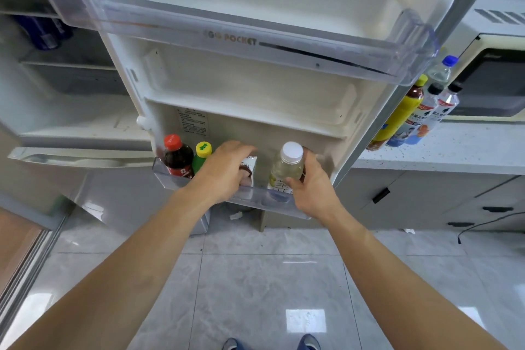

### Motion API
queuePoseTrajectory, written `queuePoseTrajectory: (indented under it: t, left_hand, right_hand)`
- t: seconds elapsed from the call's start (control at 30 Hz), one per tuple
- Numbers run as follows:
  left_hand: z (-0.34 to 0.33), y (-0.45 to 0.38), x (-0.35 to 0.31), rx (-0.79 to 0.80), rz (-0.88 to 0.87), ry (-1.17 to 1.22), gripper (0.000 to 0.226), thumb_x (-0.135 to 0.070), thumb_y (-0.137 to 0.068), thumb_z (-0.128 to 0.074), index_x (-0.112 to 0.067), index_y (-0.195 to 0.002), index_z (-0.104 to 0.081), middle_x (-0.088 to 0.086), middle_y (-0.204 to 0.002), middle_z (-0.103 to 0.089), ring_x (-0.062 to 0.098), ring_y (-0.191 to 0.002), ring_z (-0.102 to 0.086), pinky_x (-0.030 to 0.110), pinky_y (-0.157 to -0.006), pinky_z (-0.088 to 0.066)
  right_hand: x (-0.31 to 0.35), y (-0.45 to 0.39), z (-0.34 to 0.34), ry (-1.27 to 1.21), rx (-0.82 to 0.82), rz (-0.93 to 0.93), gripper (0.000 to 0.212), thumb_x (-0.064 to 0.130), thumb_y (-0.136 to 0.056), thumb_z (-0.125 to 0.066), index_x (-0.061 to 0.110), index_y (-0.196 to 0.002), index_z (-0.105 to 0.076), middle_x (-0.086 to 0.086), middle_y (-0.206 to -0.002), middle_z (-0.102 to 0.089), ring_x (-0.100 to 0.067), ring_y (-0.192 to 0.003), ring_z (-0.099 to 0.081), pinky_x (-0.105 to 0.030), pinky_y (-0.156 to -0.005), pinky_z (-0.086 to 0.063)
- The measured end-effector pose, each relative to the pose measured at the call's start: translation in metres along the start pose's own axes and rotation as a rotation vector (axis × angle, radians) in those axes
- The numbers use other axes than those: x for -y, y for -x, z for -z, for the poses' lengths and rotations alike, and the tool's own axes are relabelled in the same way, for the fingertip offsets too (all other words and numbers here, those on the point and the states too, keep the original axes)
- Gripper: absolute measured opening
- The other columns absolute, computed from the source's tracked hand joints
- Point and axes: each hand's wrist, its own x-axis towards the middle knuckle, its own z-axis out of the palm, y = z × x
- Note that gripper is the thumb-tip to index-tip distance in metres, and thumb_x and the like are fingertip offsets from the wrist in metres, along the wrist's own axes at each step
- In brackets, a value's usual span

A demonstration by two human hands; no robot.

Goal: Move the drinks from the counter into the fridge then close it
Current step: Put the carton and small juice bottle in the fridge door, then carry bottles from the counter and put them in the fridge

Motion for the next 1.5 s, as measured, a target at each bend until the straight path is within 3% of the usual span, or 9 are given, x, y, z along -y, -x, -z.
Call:
queuePoseTrajectory:
  t: [0.07,0.17,0.33,0.43,0.53,0.73,0.97,1.07,1.5]
  left_hand:
    - [-0.005,0.008,-0.002,-0.115,-0.043,0.053,0.051,-0.005,-0.088,-0.068,-0.016,-0.136,-0.056,0.005,-0.135,-0.054,0.024,-0.133,-0.043,0.026,-0.106,-0.032]
    - [-0.014,0.022,-0.007,-0.304,-0.068,0.133,0.042,-0.009,-0.089,-0.068,-0.014,-0.131,-0.06,0.004,-0.131,-0.057,0.022,-0.135,-0.042,0.028,-0.109,-0.031]
    - [-0.039,0.047,-0.018,-0.491,-0.11,0.185,0.041,-0.031,-0.091,-0.063,-0.004,-0.121,-0.064,0.008,-0.114,-0.063,0.023,-0.11,-0.053,0.025,-0.097,-0.038]
    - [-0.056,0.065,-0.025,-0.446,-0.062,0.275,0.041,-0.037,-0.093,-0.056,-0.007,-0.12,-0.063,-0.002,-0.113,-0.06,0.021,-0.101,-0.061,0.024,-0.088,-0.047]
    - [-0.073,0.075,-0.042,-0.392,0.005,0.37,0.032,-0.035,-0.095,-0.059,-0.016,-0.121,-0.063,-0.013,-0.107,-0.057,0.012,-0.086,-0.064,0.007,-0.077,-0.046]
    - [-0.112,0.077,-0.092,-0.244,0.252,0.586,0.015,-0.024,-0.091,-0.066,-0.034,-0.102,-0.066,-0.023,-0.094,-0.066,0.0,-0.088,-0.063,0.01,-0.07,-0.049]
    - [-0.174,0.067,-0.178,-0.043,0.683,0.999,0.01,-0.02,-0.097,-0.061,-0.017,-0.101,-0.07,0.004,-0.088,-0.072,0.01,-0.071,-0.066,0.023,-0.061,-0.057]
    - [-0.204,0.067,-0.209,-0.034,0.744,1.062,0.012,-0.018,-0.097,-0.06,-0.012,-0.099,-0.071,0.004,-0.084,-0.068,0.012,-0.068,-0.064,0.026,-0.06,-0.055]
    - [-0.251,0.027,-0.275,-0.086,0.721,1.005,0.012,-0.019,-0.096,-0.061,-0.012,-0.094,-0.071,0.001,-0.08,-0.069,0.007,-0.065,-0.063,0.021,-0.059,-0.054]
  right_hand:
    - [0.0,0.004,-0.003,0.0,-0.046,0.029,0.063,-0.01,-0.09,-0.055,0.015,-0.146,-0.039,-0.004,-0.138,-0.048,-0.022,-0.128,-0.05,-0.012,-0.1,-0.033]
    - [0.0,0.013,-0.007,-0.011,-0.111,0.085,0.068,-0.016,-0.087,-0.05,0.011,-0.148,-0.039,-0.007,-0.145,-0.045,-0.024,-0.135,-0.043,-0.032,-0.113,-0.038]
    - [-0.008,0.038,0.001,0.035,-0.301,0.219,0.051,0.005,-0.09,-0.065,0.016,-0.138,-0.052,0.003,-0.129,-0.058,-0.008,-0.116,-0.051,-0.016,-0.096,-0.039]
    - [-0.018,0.056,0.008,-0.062,-0.403,0.243,0.029,0.011,-0.09,-0.068,0.016,-0.118,-0.065,0.019,-0.106,-0.062,0.002,-0.095,-0.057,-0.018,-0.087,-0.048]
    - [-0.039,0.073,0.022,-0.188,-0.456,0.162,0.019,0.01,-0.09,-0.068,0.018,-0.107,-0.069,0.012,-0.098,-0.067,-0.007,-0.088,-0.063,-0.016,-0.079,-0.049]
    - [-0.098,0.102,0.067,-0.319,-0.463,-0.03,0.025,0.01,-0.092,-0.066,0.035,-0.095,-0.066,0.021,-0.089,-0.068,0.001,-0.081,-0.062,-0.006,-0.067,-0.045]
    - [-0.183,0.141,0.137,-0.631,-0.422,-0.424,0.016,0.012,-0.091,-0.066,0.027,-0.091,-0.07,-0.001,-0.084,-0.068,-0.015,-0.08,-0.064,-0.031,-0.074,-0.059]
    - [-0.214,0.16,0.166,-0.671,-0.383,-0.488,0.017,0.009,-0.091,-0.065,0.025,-0.09,-0.071,-0.001,-0.079,-0.062,-0.015,-0.076,-0.062,-0.023,-0.062,-0.056]
    - [-0.283,0.133,0.23,-0.697,-0.259,-0.544,0.014,0.011,-0.093,-0.064,0.019,-0.103,-0.067,-0.001,-0.08,-0.063,-0.013,-0.075,-0.064,-0.027,-0.069,-0.055]
